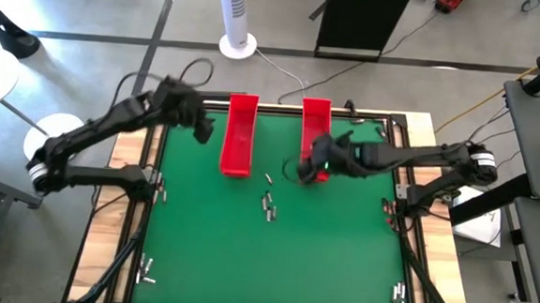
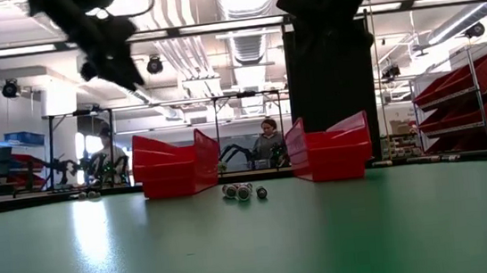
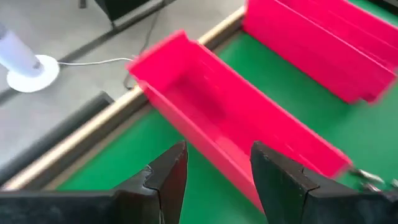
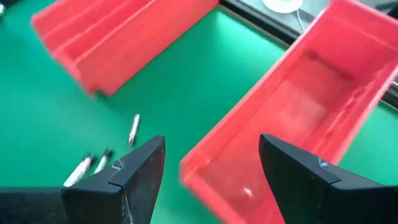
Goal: Sort batteries
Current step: Put the silver battery into the right red bin
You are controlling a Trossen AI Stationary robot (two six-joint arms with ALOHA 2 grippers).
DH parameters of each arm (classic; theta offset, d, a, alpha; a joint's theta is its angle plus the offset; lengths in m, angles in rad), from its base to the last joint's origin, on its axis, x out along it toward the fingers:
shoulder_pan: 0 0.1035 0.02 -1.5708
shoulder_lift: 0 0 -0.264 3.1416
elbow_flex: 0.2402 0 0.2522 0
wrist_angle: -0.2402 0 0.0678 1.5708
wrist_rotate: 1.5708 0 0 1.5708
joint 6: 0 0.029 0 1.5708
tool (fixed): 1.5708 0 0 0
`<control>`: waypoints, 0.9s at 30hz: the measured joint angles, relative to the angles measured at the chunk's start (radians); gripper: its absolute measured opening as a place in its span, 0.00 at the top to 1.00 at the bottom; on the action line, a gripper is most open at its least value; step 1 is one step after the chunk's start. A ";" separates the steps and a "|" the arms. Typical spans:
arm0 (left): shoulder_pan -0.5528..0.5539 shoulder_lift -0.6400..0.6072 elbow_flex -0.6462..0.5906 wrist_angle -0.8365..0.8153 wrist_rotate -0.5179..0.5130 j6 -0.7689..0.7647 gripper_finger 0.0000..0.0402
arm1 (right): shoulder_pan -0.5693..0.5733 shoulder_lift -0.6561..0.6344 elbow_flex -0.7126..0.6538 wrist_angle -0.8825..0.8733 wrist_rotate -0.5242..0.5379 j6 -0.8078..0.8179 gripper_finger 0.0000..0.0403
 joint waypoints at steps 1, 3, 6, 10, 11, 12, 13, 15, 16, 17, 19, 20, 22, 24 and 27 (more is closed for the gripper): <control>-0.020 -0.040 -0.045 0.018 0.000 -0.017 0.61 | 0.028 0.012 -0.005 0.009 0.023 0.012 0.38; -0.062 -0.112 -0.150 0.089 0.000 -0.039 0.61 | 0.069 0.039 -0.008 0.038 0.034 -0.003 0.39; -0.108 -0.185 -0.301 0.214 0.005 -0.044 0.61 | 0.124 0.082 -0.008 0.102 0.006 -0.078 0.40; -0.115 -0.201 -0.432 0.296 0.027 -0.079 0.61 | 0.203 0.139 0.011 0.209 -0.020 -0.164 0.42; -0.119 -0.195 -0.454 0.312 0.046 -0.090 0.61 | 0.222 0.157 0.011 0.245 -0.016 -0.172 0.42; -0.125 -0.189 -0.474 0.329 0.067 -0.094 0.61 | 0.240 0.179 0.011 0.280 -0.014 -0.174 0.42; -0.132 -0.181 -0.491 0.334 0.086 -0.096 0.61 | 0.256 0.203 0.011 0.313 -0.012 -0.168 0.42; -0.152 -0.170 -0.516 0.344 0.119 -0.095 0.61 | 0.288 0.255 0.011 0.362 -0.002 -0.126 0.42; -0.165 -0.167 -0.525 0.356 0.126 -0.094 0.61 | 0.304 0.279 0.011 0.383 0.009 -0.100 0.42; -0.176 -0.167 -0.534 0.373 0.136 -0.094 0.61 | 0.320 0.301 0.011 0.399 0.022 -0.075 0.42; -0.203 -0.169 -0.553 0.424 0.150 -0.092 0.61 | 0.351 0.345 0.012 0.424 0.056 -0.034 0.42; -0.216 -0.170 -0.557 0.442 0.157 -0.090 0.61 | 0.366 0.368 0.012 0.427 0.083 -0.020 0.43; -0.241 -0.174 -0.559 0.475 0.178 -0.080 0.61 | 0.395 0.419 0.016 0.431 0.140 0.013 0.44; -0.266 -0.182 -0.555 0.491 0.202 -0.078 0.61 | 0.421 0.459 0.019 0.426 0.200 0.063 0.44; -0.303 -0.210 -0.534 0.486 0.229 -0.075 0.61 | 0.451 0.502 0.027 0.436 0.300 0.158 0.44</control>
